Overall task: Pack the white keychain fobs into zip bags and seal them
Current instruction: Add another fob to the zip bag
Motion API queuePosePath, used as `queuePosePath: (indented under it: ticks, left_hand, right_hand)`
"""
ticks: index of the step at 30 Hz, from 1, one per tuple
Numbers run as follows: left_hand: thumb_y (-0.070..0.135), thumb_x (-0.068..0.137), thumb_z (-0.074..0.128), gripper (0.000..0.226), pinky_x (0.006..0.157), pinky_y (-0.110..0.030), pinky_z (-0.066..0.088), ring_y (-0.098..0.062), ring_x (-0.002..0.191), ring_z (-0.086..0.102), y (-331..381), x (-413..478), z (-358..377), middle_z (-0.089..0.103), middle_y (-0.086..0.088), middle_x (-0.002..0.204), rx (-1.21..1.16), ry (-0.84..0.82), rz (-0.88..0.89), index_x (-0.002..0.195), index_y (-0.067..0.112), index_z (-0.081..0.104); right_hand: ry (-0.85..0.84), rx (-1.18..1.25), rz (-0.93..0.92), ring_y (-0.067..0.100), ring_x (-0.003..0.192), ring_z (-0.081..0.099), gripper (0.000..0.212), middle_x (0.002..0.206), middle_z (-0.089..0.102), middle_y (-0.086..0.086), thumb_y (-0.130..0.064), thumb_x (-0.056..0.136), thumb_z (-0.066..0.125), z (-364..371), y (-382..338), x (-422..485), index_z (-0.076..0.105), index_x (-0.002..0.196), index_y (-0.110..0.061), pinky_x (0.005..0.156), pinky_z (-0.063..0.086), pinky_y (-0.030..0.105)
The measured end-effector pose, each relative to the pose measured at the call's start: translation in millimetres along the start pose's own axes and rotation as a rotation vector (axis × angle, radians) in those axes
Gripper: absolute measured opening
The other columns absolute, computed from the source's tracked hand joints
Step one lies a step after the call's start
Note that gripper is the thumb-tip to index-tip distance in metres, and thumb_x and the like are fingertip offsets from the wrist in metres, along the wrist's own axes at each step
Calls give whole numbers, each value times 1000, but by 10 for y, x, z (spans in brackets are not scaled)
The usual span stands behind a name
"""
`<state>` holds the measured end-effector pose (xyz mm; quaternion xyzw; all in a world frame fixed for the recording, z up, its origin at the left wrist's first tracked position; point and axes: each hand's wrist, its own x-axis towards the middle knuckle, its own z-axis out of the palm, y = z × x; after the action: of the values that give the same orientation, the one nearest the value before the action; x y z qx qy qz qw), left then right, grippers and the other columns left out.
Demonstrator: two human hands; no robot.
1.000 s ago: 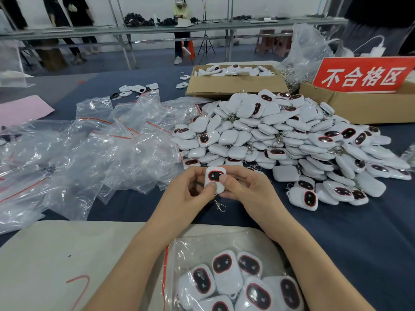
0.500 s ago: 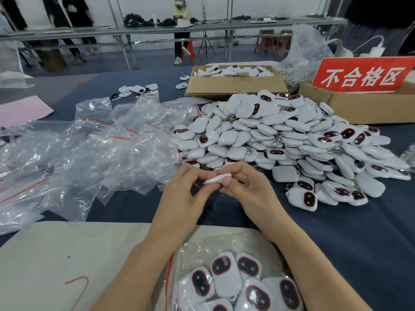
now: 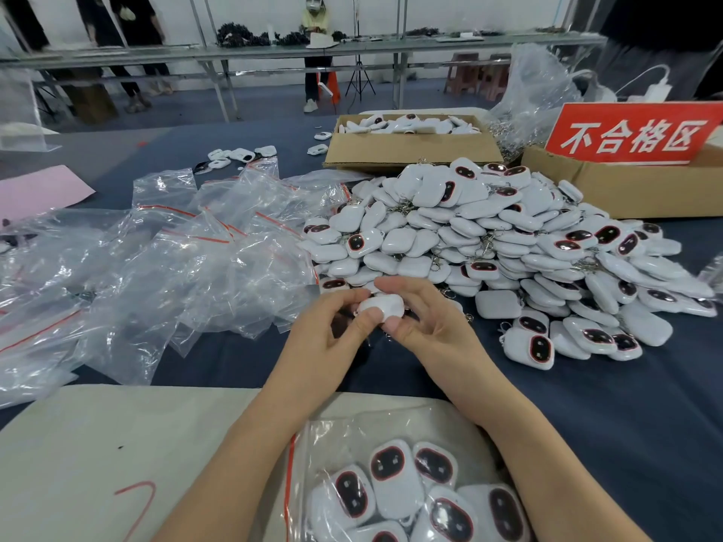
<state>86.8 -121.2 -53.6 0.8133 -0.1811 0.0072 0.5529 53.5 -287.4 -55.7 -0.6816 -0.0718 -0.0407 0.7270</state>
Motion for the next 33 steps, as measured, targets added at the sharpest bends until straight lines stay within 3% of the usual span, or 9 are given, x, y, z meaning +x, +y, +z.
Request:
queuePosePath:
  ticks: [3, 7, 11, 16, 21, 26, 28, 33]
  left_hand:
    - [22, 94, 71, 28, 82, -13, 49, -2, 93, 63, 13, -1, -8, 67, 14, 108, -45, 12, 6, 118, 35, 64]
    - [10, 90, 74, 30, 78, -12, 49, -4, 88, 64, 5, -7, -1, 69, 19, 96, -66, 38, 11, 100, 36, 62]
    - [8, 89, 75, 32, 76, -15, 51, -4, 87, 66, -14, -15, -2, 70, 20, 92, -76, 57, 14, 90, 38, 63]
    - [7, 89, 73, 37, 79, -33, 58, -5, 85, 66, -13, -26, 8, 70, 19, 90, -76, 67, 2, 92, 42, 63]
    - [3, 91, 70, 35, 83, -31, 56, -9, 88, 65, 3, -6, 4, 71, 7, 102, -183, 135, -3, 106, 34, 66]
    - [1, 95, 65, 30, 79, -27, 56, -11, 84, 68, 8, -8, 4, 73, 3, 94, -182, 129, 36, 101, 30, 67]
    - [1, 97, 62, 22, 85, -28, 56, -12, 93, 70, 19, -23, 16, 72, 1, 102, -149, 118, 90, 104, 22, 69]
    - [9, 100, 60, 20, 89, -10, 46, -3, 108, 66, 58, -70, 20, 72, 8, 113, -59, 30, 198, 115, 15, 71]
  right_hand:
    - [-13, 33, 41, 9, 122, 62, 46, 134, 64, -3, 2, 98, 55, -10, 4, -4, 50, 141, -17, 105, 47, 23]
    - [34, -16, 21, 4, 100, 70, 29, 107, 77, -4, 1, 99, 55, 19, 28, 26, 66, 120, -15, 84, 52, 15]
    - [57, -58, 4, 3, 97, 71, 35, 98, 78, -11, 3, 96, 57, 44, 25, 23, 70, 105, -28, 84, 52, 14]
    - [50, -35, 2, 8, 102, 71, 34, 105, 77, -4, 3, 97, 57, 38, 34, 26, 70, 111, -25, 88, 52, 17]
    - [-48, 103, 25, 12, 119, 64, 37, 124, 71, -6, -2, 104, 45, 51, 26, 19, 63, 124, -27, 93, 53, 21]
    - [-66, 133, 12, 24, 99, 73, 28, 109, 73, 12, -14, 96, 57, 29, -4, 15, 62, 122, -24, 88, 57, 29]
    - [-49, 150, -7, 21, 92, 73, 28, 98, 74, 9, -16, 86, 65, 26, -15, 16, 63, 114, -18, 85, 58, 28]
    - [84, 114, -60, 7, 75, 69, 24, 86, 72, -11, -3, 76, 76, 22, -34, 15, 62, 94, -8, 74, 54, 18]
